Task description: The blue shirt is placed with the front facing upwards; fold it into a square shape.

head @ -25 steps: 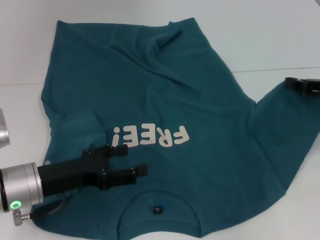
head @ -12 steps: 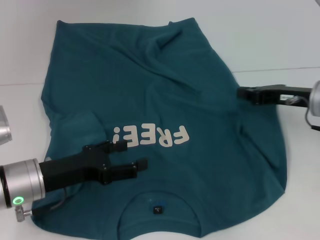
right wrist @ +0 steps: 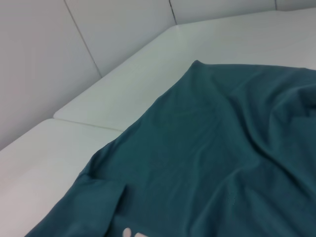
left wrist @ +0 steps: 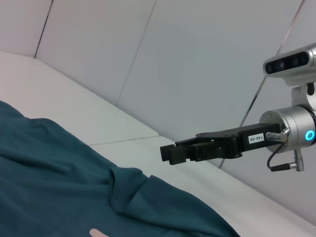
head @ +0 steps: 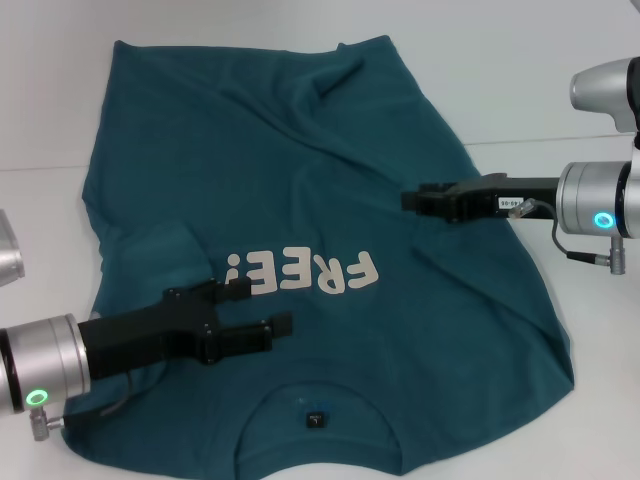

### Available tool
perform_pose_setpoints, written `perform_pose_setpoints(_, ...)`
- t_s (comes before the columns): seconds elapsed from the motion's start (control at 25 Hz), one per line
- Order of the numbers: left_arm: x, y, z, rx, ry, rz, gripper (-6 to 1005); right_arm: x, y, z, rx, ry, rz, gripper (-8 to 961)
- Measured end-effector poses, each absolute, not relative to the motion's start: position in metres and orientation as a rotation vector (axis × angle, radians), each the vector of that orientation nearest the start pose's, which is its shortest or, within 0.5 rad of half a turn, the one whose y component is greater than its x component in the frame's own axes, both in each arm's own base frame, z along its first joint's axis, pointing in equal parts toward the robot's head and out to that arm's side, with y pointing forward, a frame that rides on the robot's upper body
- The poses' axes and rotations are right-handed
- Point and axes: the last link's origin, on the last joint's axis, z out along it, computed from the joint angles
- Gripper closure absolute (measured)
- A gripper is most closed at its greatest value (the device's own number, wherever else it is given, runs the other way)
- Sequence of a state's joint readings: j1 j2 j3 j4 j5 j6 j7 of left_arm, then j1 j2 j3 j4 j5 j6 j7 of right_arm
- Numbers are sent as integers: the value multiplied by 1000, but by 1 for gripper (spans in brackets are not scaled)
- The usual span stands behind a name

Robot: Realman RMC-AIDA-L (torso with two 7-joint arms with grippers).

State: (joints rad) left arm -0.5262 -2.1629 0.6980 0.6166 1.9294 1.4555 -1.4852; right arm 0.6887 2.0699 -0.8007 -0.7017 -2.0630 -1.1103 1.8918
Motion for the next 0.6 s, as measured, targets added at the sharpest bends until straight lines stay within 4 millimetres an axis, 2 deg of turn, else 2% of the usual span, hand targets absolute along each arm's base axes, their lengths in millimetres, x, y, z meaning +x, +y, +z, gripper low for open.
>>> perform_pose_setpoints(0.2, -249, 331, -36, -2609, -877, -835, 49, 252, 420, 21, -2292, 1083, 498, 537)
perform_pose_setpoints(0.48, -249, 331, -37, -2614, -877, -830, 50, 297, 408, 52, -2109, 1286, 489, 378)
perform_pose_setpoints(0.6, -249, 330, -37, -2614, -878, -829, 50, 311, 401, 57, -2069, 1367, 479, 310)
